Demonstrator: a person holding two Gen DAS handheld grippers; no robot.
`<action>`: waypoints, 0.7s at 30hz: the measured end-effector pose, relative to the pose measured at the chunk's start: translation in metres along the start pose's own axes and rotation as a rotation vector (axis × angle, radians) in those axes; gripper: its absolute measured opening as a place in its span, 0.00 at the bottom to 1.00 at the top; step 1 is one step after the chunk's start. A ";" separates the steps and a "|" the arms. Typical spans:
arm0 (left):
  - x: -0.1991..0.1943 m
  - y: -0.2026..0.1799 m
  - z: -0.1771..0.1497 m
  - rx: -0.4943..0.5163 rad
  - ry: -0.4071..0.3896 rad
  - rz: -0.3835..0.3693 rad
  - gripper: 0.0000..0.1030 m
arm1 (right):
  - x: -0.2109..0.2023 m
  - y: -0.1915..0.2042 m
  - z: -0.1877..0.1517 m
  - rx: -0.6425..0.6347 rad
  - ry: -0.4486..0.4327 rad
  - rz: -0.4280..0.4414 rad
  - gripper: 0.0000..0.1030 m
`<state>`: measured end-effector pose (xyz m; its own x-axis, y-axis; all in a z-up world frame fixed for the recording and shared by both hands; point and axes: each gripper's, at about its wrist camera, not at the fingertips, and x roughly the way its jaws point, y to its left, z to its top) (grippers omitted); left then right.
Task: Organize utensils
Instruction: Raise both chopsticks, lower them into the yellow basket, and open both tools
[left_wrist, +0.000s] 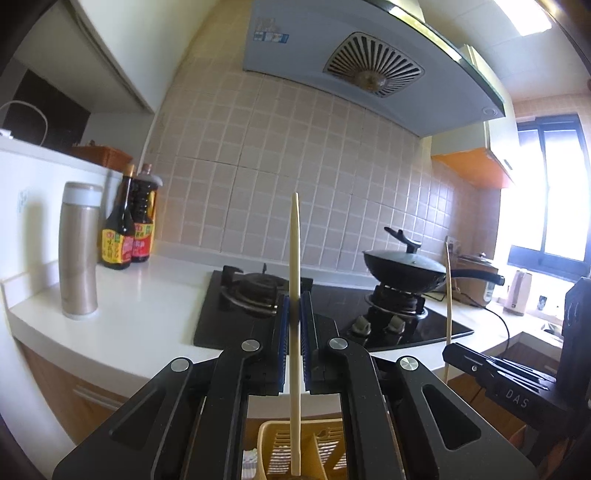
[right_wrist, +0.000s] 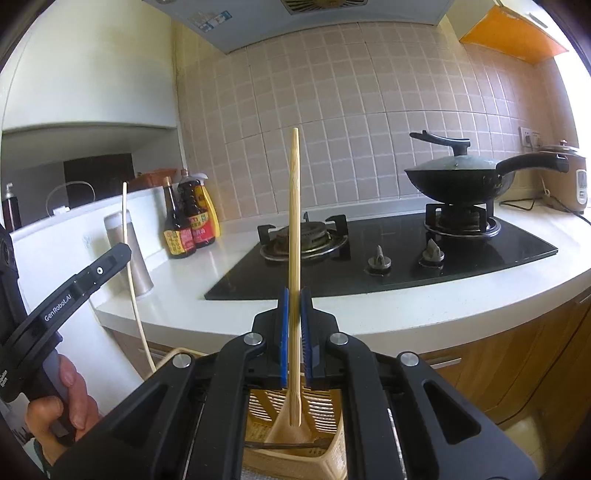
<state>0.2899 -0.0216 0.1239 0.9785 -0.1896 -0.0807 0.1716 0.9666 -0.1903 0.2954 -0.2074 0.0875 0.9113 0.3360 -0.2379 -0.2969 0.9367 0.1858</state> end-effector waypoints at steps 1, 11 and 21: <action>0.003 0.001 -0.003 -0.002 0.002 0.001 0.04 | 0.002 0.001 -0.002 -0.015 -0.007 -0.008 0.04; 0.014 0.005 -0.017 0.017 0.036 0.005 0.05 | 0.008 -0.005 -0.020 -0.057 -0.009 -0.027 0.04; 0.008 0.015 -0.018 -0.003 0.077 -0.007 0.25 | -0.002 -0.009 -0.029 -0.045 0.018 -0.004 0.06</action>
<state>0.2984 -0.0114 0.1024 0.9656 -0.2088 -0.1547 0.1776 0.9648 -0.1940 0.2880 -0.2138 0.0588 0.9072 0.3340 -0.2558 -0.3065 0.9412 0.1419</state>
